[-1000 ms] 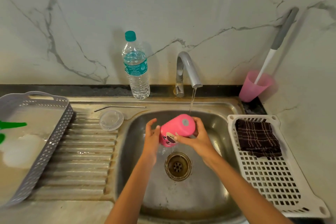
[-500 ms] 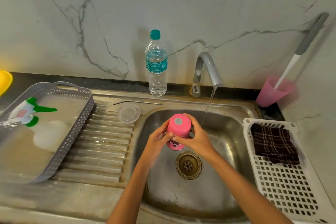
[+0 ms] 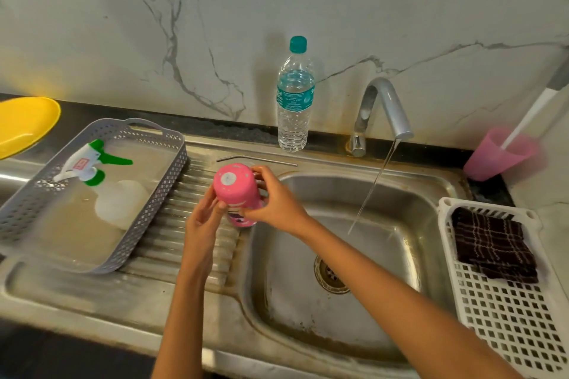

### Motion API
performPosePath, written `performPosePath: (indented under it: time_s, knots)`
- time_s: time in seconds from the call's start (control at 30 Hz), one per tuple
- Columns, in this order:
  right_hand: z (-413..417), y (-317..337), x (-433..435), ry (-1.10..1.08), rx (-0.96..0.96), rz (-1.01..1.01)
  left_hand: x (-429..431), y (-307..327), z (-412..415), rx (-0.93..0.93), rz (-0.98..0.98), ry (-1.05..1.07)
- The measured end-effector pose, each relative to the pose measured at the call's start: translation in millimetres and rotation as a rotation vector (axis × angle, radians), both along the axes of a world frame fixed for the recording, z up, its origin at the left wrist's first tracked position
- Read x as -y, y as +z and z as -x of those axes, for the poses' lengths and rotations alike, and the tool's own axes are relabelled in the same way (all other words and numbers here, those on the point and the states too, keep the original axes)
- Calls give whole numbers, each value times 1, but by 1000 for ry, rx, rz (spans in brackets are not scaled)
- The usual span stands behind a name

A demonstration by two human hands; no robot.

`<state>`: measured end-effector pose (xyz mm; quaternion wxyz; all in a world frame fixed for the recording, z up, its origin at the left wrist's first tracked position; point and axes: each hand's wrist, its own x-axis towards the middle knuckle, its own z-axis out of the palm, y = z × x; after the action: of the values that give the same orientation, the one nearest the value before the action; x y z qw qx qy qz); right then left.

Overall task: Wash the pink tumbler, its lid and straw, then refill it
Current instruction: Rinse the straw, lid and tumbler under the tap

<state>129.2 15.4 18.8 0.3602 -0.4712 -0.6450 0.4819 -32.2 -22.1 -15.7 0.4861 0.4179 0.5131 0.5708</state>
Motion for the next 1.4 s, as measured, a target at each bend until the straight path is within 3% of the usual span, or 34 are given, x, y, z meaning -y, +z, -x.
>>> performPosePath:
  time_s: [0.57, 0.83, 0.97, 1.2, 1.4]
  knots:
    - [46, -25, -8, -43, 30, -19, 0, -8, 24, -32, -31, 142]
    - [25, -29, -2, -50, 58, 0, 29, 0, 2, -183, 12, 505]
    - [-20, -35, 9, -151, 64, 37, 50, 5, -41, -310, -41, 344]
    - [-117, -49, 21, -462, 178, 63, 19, -7, -136, -299, 85, -9]
    - [-180, -48, 6, -634, 170, 172, -28, -7, -196, -319, 116, -164]
